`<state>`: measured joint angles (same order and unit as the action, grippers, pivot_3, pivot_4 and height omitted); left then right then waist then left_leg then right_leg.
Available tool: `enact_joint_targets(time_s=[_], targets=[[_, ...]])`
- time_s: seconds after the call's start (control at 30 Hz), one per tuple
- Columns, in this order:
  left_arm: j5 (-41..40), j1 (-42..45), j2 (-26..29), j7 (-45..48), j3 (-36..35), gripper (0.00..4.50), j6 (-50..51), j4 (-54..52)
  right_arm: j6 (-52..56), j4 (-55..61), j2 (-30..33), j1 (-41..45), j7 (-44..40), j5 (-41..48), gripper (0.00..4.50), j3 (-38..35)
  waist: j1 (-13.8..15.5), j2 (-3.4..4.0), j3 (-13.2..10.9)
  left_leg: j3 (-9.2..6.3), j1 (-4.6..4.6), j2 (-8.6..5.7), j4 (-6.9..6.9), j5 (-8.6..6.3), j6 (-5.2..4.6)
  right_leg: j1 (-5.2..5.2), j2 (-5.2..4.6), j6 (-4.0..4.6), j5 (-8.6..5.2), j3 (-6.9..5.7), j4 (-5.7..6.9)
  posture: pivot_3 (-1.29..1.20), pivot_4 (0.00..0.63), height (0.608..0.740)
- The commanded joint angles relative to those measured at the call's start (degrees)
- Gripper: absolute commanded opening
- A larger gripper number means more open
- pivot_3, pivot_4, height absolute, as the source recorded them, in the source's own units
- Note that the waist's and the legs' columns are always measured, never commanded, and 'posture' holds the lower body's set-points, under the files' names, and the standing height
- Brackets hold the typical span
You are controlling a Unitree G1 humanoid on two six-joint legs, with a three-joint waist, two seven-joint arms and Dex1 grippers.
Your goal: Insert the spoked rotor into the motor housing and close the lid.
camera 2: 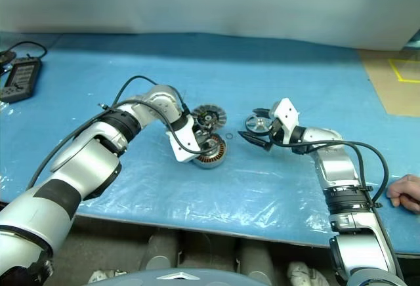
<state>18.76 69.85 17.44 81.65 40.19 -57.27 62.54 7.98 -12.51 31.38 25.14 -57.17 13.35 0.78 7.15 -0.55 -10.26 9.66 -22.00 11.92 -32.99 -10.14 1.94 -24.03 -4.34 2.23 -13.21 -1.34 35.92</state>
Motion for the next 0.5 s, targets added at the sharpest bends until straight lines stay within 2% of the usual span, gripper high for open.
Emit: enact_joint_targets(time_s=[0.03,0.1,0.3,0.4,0.47,0.5], targets=[[0.9,1.3,0.2,-0.7,-1.0,2.65,-0.5,0.6,-1.2,1.6,0.0,0.3,-0.1,0.8,4.5,-0.5,0.0,0.0,0.0,0.0,0.0,0.0,0.0,0.0,0.0,0.0,0.0,0.0,0.0,0.0,0.01,0.0,0.15,0.74],[1.3,1.3,-0.1,-3.2,-1.4,3.2,-1.8,0.5,-1.4,1.4,-0.1,0.4,-0.2,0.7,4.5,-0.5,0.0,0.0,0.0,0.0,0.0,0.0,0.0,0.0,0.0,0.0,0.0,0.0,0.0,0.0,0.01,0.0,0.15,0.74],[-1.1,1.4,-0.3,-0.1,-2.4,3.2,-1.0,0.2,-1.8,0.7,-0.4,0.7,-0.3,0.5,4.5,-0.2,0.0,0.0,0.0,-0.01,-0.06,0.0,0.02,0.0,0.0,-0.03,0.01,0.0,0.0,-0.01,-0.04,0.0,0.15,0.74],[-0.2,1.5,-0.4,-2.6,-2.9,3.8,-2.6,-0.1,-2.0,0.5,-0.5,0.9,-0.4,0.5,4.5,-0.2,0.0,0.0,0.0,-0.01,-0.06,0.01,0.06,0.0,0.0,-0.05,0.02,0.0,0.0,-0.02,-0.03,0.0,0.15,0.74],[-0.8,1.3,-0.7,-3.2,-3.4,4.46,-3.5,-0.3,-2.1,0.3,-0.6,0.9,-0.5,0.4,4.5,-0.1,0.0,0.0,0.0,-0.01,-0.09,0.0,0.06,0.0,0.0,-0.05,0.01,0.0,0.0,-0.03,-0.04,0.0,0.15,0.74],[-1.8,1.1,-0.6,-2.2,-3.6,4.46,-3.6,-0.7,-2.2,0.2,-0.6,1.0,-0.5,0.4,4.5,0.0,0.0,0.0,0.0,-0.01,-0.09,0.0,0.05,0.0,0.0,-0.05,0.01,0.0,0.0,-0.03,-0.04,0.0,0.15,0.74]])
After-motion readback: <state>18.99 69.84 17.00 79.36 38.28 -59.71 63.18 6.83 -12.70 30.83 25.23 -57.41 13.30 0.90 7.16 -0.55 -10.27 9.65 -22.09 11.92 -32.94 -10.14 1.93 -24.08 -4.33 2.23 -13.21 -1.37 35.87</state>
